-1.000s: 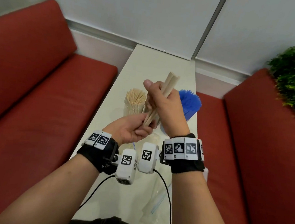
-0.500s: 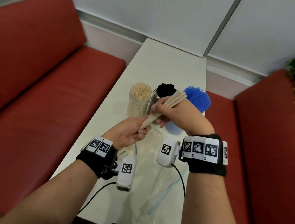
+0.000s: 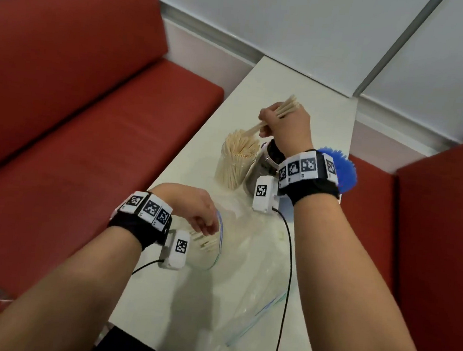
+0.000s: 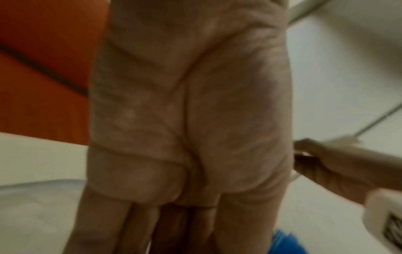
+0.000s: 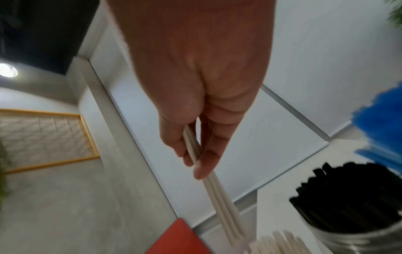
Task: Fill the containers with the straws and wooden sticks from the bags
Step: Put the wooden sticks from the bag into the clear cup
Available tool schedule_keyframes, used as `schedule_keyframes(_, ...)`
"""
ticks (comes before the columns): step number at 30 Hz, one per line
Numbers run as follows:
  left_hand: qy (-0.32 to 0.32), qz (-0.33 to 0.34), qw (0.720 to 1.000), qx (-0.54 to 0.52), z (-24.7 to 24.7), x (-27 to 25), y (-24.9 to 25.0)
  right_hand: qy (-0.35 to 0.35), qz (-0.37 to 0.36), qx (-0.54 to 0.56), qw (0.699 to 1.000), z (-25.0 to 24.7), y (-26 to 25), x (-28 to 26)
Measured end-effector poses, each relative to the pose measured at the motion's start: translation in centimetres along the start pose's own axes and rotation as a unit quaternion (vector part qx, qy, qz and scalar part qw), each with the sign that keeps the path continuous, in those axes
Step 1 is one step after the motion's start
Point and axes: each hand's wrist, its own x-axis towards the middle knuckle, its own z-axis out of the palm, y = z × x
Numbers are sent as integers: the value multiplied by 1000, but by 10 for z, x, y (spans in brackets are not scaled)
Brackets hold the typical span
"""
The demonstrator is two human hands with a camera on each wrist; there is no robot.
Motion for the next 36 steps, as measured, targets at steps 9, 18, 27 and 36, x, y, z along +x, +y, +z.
schedule_keyframes(9, 144, -77, 930, 329, 29, 61, -44, -56, 75, -167, 982, 44, 47, 31)
schedule_keyframes(18, 248, -139, 871, 401, 68, 90, -69, 25, -87, -134, 987, 56, 55, 22)
schedule_keyframes(27, 198, -138, 839, 488, 63, 94, -68, -21, -144, -161, 976, 81, 89, 11)
schedule_keyframes(36, 187, -152, 837, 492, 48, 79, -50, 5, -148, -294, 944, 89, 80, 5)
